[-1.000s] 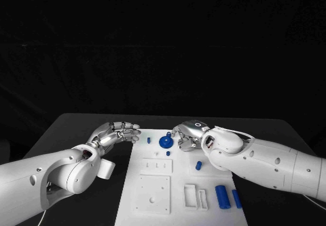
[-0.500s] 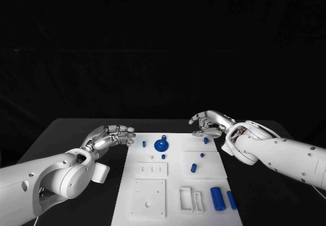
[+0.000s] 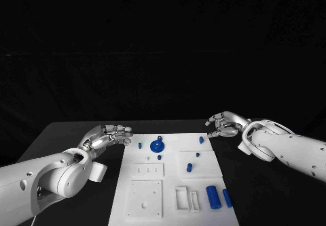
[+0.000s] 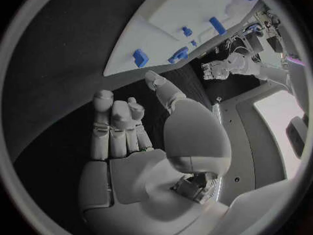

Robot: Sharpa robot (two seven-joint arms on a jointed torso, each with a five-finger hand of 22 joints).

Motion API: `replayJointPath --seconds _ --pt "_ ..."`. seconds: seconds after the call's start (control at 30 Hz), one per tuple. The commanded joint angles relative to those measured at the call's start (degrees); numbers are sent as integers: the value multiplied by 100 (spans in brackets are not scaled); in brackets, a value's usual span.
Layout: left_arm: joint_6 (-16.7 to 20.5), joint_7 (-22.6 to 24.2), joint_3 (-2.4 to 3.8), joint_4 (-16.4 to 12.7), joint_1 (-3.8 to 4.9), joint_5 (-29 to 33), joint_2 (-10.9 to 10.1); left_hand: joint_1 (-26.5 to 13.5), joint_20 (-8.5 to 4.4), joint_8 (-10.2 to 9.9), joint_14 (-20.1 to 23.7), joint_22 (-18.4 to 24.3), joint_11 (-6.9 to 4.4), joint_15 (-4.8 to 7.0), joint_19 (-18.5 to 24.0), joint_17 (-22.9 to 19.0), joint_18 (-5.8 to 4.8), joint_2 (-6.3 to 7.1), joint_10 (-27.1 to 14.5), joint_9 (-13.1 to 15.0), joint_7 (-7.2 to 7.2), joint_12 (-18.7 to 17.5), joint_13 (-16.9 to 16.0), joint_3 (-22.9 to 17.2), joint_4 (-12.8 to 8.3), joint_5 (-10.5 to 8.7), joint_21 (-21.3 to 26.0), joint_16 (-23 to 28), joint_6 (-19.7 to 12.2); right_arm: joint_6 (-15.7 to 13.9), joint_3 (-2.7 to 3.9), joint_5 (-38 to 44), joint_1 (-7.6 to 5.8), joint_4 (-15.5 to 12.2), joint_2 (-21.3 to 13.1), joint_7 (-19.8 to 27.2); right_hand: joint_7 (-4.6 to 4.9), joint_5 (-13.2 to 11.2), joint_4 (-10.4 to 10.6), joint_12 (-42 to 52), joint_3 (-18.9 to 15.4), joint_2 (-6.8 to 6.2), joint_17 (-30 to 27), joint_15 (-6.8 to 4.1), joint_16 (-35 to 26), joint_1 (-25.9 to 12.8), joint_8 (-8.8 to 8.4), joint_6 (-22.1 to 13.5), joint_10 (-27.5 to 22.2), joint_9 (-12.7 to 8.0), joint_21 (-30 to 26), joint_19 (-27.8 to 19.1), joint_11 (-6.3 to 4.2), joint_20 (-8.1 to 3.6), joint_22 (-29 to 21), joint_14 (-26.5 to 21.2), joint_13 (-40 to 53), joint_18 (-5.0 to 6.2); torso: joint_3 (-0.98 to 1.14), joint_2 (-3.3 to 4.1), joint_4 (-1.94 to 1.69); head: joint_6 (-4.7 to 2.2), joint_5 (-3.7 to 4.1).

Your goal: Assemble the parts on the task board

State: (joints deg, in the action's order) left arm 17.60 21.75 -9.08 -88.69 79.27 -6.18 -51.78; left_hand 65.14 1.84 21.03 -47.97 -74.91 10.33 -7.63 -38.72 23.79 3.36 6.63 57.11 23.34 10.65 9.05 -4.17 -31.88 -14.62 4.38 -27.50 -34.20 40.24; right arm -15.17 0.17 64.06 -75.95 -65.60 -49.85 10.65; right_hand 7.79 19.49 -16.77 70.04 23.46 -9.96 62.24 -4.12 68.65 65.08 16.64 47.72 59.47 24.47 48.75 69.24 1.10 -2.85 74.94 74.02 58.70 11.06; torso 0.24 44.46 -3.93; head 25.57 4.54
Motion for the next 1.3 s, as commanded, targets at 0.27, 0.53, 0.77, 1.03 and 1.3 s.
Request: replayJointPath --seconds 0.27,0.53,0.77,1.03,1.3 --pt "-171 64 4 42 9 -24 22 -66 3 -14 -8 -91 -3 1 -39 -9 47 -20 27 8 134 -3 -8 -2 -15 21 -26 -24 39 436 2 -25 136 310 202 31 161 560 -4 -33 -123 -4 2 62 -57 72 -123 -77 -330 -58 -46 -65 178 67 84 -63 -11 394 8 5 -6 32 34" --pt "-193 64 4 55 9 -24 29 -65 2 -16 -6 -91 -3 1 -38 -12 47 -22 25 7 134 -5 -7 -2 -18 21 -25 -24 37 484 2 88 252 493 358 54 174 -191 -4 -23 -314 14 6 75 -73 117 -150 -100 -367 -78 -80 -95 189 78 80 -86 -17 394 -10 3 -15 78 32" --pt "-189 63 4 59 9 -24 12 -63 2 -17 -5 -90 -2 2 -37 -14 48 -23 23 7 134 -7 -6 -3 -22 21 -24 -24 36 559 2 128 327 515 397 50 164 -222 -5 -19 -320 45 7 68 -78 171 -127 -47 -373 -73 -91 -103 181 83 79 -92 -20 394 -19 2 -9 114 22" --pt "-191 60 3 56 9 -24 13 -60 2 -19 -4 -90 -2 2 -37 -17 48 -24 21 7 134 -10 -5 -5 -27 22 -23 -24 35 603 2 153 347 567 482 58 93 -249 1 -5 -316 179 14 4 -77 195 -19 191 -358 -44 -92 -95 113 95 88 -85 -28 394 -22 -3 -17 132 -16" --pt "-189 56 3 82 8 -30 29 -59 2 -21 -4 -90 0 1 -36 -20 48 -24 18 7 134 -13 -3 -5 -31 22 -22 -25 33 662 2 153 353 568 513 99 -7 -622 21 -10 -48 449 12 -88 -89 37 59 452 -304 -53 -93 -53 18 88 88 -55 -58 394 -25 1 -13 150 -24"
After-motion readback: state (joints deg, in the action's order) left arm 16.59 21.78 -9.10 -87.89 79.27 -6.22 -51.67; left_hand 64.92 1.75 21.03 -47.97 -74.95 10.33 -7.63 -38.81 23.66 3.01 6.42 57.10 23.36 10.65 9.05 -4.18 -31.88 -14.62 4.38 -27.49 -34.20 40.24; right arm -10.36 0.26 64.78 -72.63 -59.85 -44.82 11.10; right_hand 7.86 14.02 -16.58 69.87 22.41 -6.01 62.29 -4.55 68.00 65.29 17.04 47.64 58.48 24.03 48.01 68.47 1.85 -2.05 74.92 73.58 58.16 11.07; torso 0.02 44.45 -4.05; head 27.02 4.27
